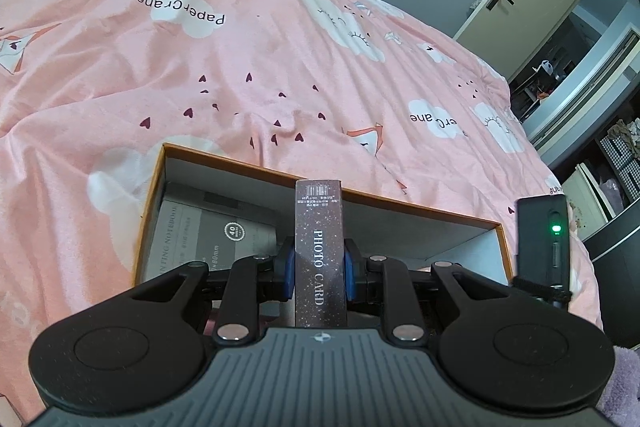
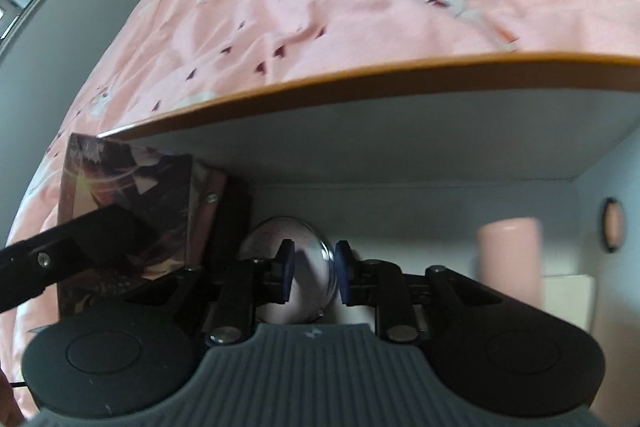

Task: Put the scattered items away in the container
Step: 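Carry the PHOTO CARD box with the left tool while the right tool carries the mirror into the shoebox, then lower the PHOTO CARD box and mirror into the shoebox and open both tools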

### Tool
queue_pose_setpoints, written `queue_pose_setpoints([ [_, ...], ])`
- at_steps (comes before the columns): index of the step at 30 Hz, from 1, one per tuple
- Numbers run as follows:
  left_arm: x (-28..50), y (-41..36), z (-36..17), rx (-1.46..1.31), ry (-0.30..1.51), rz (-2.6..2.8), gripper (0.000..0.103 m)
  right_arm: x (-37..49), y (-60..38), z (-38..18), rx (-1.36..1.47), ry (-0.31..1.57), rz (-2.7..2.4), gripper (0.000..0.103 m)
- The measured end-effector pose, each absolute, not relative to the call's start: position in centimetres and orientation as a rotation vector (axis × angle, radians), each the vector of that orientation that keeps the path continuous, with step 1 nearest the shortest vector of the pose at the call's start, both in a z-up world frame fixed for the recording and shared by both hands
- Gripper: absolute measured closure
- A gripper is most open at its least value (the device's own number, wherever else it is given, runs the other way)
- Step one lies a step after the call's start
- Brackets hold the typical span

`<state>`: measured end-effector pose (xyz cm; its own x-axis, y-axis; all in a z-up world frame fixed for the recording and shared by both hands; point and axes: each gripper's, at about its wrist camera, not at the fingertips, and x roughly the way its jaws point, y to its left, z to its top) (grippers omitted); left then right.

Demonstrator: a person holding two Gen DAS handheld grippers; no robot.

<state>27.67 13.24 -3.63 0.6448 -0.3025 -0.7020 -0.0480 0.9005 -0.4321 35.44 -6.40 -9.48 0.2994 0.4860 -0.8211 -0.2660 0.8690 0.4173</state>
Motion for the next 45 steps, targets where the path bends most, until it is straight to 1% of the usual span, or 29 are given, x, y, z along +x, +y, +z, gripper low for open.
queue_pose_setpoints([
  [5,28.3,12.2,-4.3,-0.436,0.86,-0.174,0.077,33.9,-7.9,-7.1,0.206,1.078,0.477,0.077],
  [10,29.0,11.0,-5.6,-0.431,0.858,-0.193,0.077,32.5,-9.0,-6.4,0.171,1.021,0.43,0.073],
  [18,29.7,9.9,-7.7,-0.362,0.912,-0.179,0.077,31.9,-9.5,-7.1,0.174,1.05,0.434,0.073],
  [23,29.4,9.5,-7.5,-0.276,0.911,-0.151,0.075,31.6,-8.9,-7.6,0.154,1.071,0.45,0.073],
  [24,29.3,9.5,-7.4,-0.263,0.909,-0.151,0.075,31.6,-8.8,-7.7,0.152,1.074,0.451,0.073],
  [25,29.2,9.5,-7.1,-0.247,0.902,-0.148,0.07,31.6,-8.8,-7.8,0.15,1.076,0.451,0.073],
  [27,28.7,9.2,-6.4,-0.184,0.871,-0.125,0.067,31.5,-8.8,-7.9,0.148,1.077,0.451,0.073],
  [29,28.3,8.9,-5.9,-0.129,0.849,-0.118,0.067,31.4,-8.8,-7.9,0.147,1.076,0.451,0.073],
  [31,28.0,8.7,-5.7,-0.106,0.854,-0.133,0.073,31.5,-8.8,-8.0,0.15,1.077,0.454,0.073],
  [37,28.0,8.2,-6.0,-0.12,0.872,-0.173,0.072,31.3,-8.8,-8.0,0.155,1.074,0.443,0.073],
  [40,28.4,7.7,-6.7,-0.113,0.913,-0.144,0.072,31.3,-9.0,-7.9,0.158,1.073,0.432,0.073],
  [45,28.6,8.1,-7.3,-0.169,0.936,-0.157,0.073,31.2,-9.4,-7.7,0.152,1.053,0.416,0.073],
])
